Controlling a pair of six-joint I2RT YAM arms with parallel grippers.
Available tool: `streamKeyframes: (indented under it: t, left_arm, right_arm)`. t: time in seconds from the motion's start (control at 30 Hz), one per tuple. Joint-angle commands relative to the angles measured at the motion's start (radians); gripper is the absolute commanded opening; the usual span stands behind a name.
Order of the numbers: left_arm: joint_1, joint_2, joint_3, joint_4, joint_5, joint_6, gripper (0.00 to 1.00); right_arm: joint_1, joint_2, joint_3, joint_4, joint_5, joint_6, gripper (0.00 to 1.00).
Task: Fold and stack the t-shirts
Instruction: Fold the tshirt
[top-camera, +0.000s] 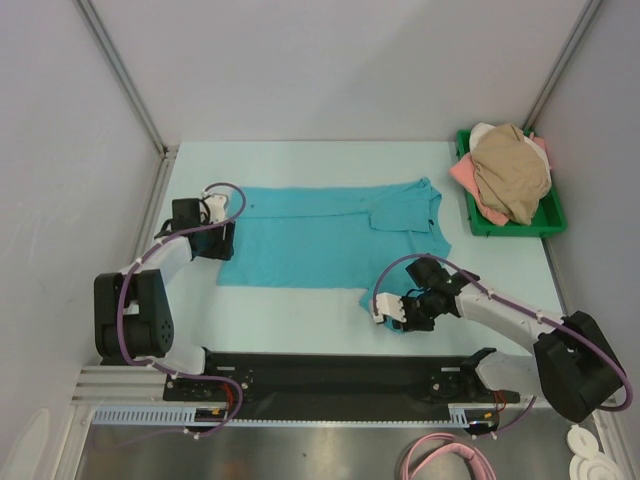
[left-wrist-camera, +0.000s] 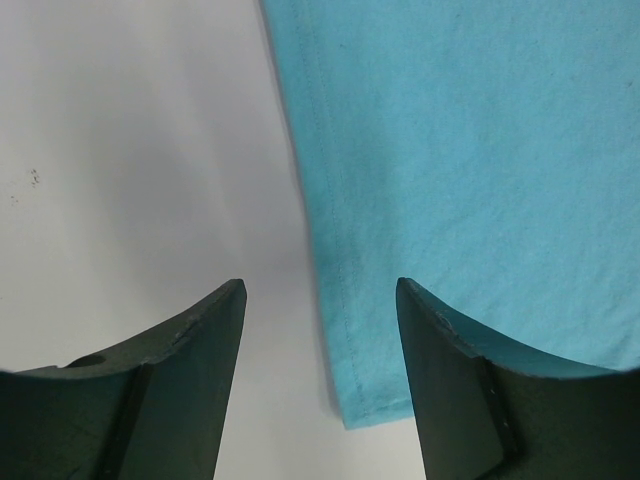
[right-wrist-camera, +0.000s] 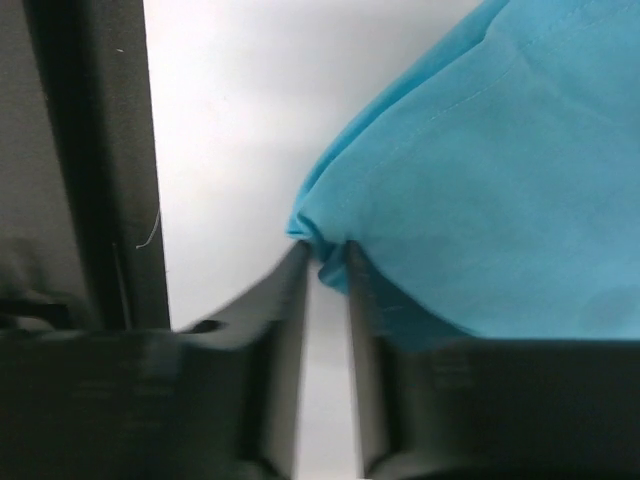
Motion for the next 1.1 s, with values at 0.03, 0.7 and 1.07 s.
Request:
streamKeyframes:
  t: [0.03,0.7,1.07]
  left_arm:
    - [0.022,-0.002,0.029,-0.034,0.034,0.008,0.67]
    - [0.116,0.009,0.015,-0.255,0.112,0.084,0.53]
    - [0.116,-0.02,0.008,-0.322,0.137,0.113,0.53]
  right_arm:
    - [0.014,0.029,-0.005,-0.02,0.009,0.009,0.15]
    - [-0.056,-0.183,-0.006,-0.005,0.043,0.053,0.0]
    - [-0.062,-0.17,-0.01,0.015,0.041,0.056,0.0]
